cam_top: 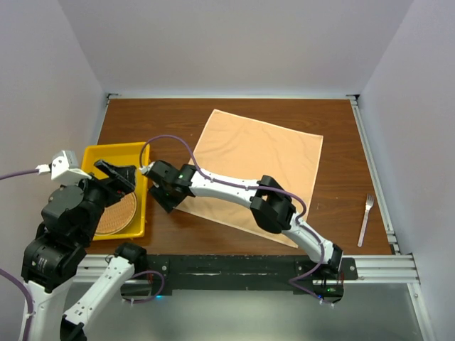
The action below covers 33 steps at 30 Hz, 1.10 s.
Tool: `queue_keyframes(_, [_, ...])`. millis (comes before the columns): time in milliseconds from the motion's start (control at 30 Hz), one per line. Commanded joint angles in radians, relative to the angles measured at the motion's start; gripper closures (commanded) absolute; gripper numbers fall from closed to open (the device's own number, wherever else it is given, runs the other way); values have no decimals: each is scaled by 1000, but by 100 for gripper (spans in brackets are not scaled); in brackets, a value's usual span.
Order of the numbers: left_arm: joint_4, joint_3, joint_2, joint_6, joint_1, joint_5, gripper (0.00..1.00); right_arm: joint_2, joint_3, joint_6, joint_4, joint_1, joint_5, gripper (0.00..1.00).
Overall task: Fold the napkin, place the utensils inside, and roll it up
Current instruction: Fold the napkin
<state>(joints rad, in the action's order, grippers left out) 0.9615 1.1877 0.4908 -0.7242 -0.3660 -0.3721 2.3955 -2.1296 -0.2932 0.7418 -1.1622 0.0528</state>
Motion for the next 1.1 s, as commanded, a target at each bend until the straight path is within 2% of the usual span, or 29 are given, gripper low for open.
queue_keyframes(0, [28, 30, -20, -21, 6, -19, 10, 17, -70, 22, 2, 7, 2, 46])
queue_keyframes(267, [29, 32, 0, -1, 6, -21, 9, 68, -113, 32, 10, 6, 16, 55])
queue_keyframes(567, [17, 27, 14, 17, 6, -11, 9, 116, -104, 61, 18, -25, 85, 57])
queue_keyframes(667, [17, 29, 12, 19, 4, -14, 9, 131, -81, 71, 14, -40, 143, 65])
queue_keyframes(700, [17, 29, 12, 19, 4, -14, 9, 129, -67, 69, 13, -45, 153, 73])
queue_keyframes(833, [17, 24, 12, 20, 6, -7, 9, 113, -70, 63, 22, -44, 159, 87])
queue_keyframes(967, [-23, -11, 22, 31, 6, 19, 8, 45, -142, 51, 67, -30, 153, 95])
queue_keyframes(1067, [-73, -54, 54, 43, 6, 41, 8, -42, -90, 0, 39, 28, 66, 100])
